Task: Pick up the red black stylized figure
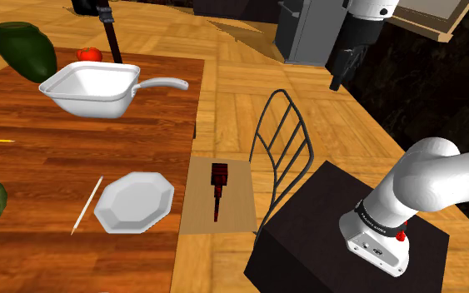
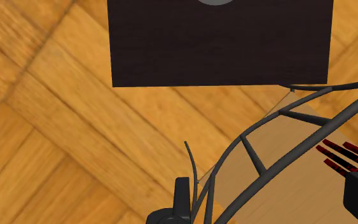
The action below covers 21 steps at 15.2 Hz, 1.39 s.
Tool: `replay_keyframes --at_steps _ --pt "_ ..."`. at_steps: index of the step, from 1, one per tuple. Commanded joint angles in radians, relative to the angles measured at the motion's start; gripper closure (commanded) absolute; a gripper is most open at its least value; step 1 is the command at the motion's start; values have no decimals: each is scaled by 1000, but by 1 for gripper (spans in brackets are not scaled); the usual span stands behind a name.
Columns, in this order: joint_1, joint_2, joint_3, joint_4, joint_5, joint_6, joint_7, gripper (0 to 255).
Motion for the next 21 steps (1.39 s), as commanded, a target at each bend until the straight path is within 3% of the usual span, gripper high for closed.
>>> replay_keyframes --at_steps 1,11,21 --pt "0 0 0 0 0 0 0 0" --pt "76 161 138 -91 101 268 96 0" --pt "131 426 284 -65 139 531 194 0"
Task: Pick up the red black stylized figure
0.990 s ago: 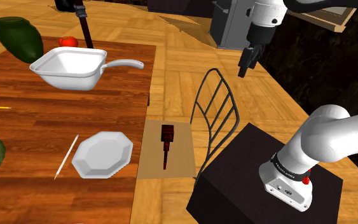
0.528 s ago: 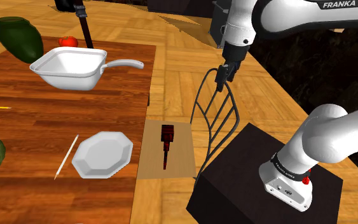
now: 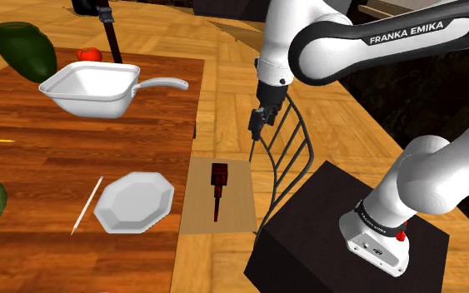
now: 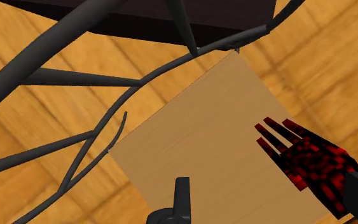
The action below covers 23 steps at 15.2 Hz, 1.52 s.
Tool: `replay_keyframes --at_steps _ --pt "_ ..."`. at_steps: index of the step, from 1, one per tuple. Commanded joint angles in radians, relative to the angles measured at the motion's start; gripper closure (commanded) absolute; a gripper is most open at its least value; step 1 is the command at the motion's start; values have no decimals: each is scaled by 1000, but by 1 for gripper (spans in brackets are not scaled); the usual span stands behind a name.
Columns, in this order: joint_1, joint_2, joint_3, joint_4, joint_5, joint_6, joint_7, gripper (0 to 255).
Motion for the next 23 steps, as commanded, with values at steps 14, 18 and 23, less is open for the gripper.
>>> replay_keyframes --at_steps 14,18,23 --pt "56 448 154 168 -138 288 193 0" --pt "59 483 152 148 -160 339 208 0" --pt "60 500 150 140 -171 362 214 255"
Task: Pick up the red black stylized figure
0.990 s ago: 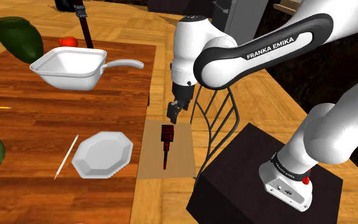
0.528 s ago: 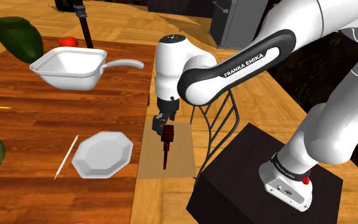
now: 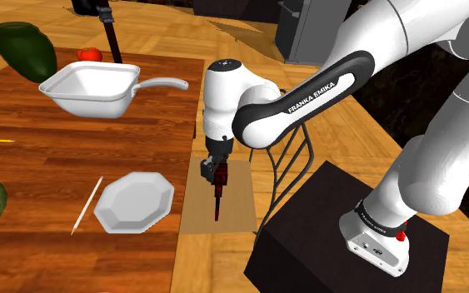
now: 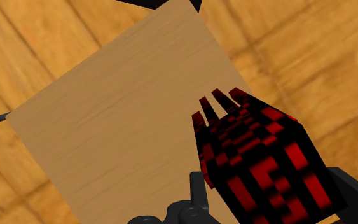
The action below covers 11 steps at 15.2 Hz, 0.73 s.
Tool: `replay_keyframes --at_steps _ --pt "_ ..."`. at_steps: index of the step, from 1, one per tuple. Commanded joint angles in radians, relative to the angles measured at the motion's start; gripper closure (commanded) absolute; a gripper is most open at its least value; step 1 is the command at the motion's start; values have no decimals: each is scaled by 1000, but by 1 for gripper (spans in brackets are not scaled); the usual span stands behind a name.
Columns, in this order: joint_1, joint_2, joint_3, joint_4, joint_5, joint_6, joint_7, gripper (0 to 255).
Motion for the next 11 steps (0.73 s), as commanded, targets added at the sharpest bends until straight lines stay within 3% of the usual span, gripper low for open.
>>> replay_keyframes --at_steps 1,11 --pt "0 2 0 -1 -1 2 1 255" --pt "-1 -26 3 14 18 -39 -11 255"
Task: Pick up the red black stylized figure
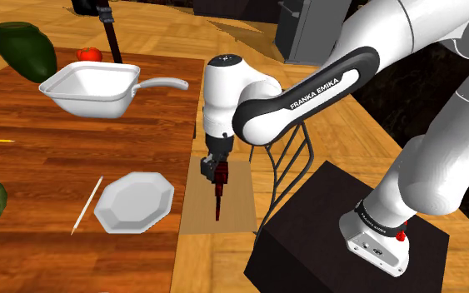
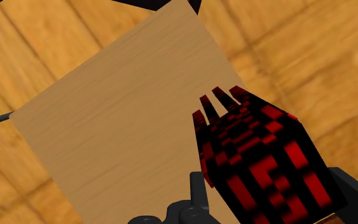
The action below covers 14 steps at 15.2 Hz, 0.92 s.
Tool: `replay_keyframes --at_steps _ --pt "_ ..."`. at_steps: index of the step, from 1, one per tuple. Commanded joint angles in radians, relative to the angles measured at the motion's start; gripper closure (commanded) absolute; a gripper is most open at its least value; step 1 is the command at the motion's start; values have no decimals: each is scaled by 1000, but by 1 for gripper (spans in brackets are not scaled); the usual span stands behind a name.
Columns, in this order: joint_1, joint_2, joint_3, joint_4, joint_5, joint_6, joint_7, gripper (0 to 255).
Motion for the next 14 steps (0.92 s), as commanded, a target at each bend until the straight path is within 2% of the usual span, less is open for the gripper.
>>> replay_keyframes --at_steps 1,12,14 --pt "-2 -17 1 11 11 -26 -9 255" --pt "-6 -99 -1 81 57 -170 -42 255" --pt "-6 -100 -1 82 58 -172 -42 255"
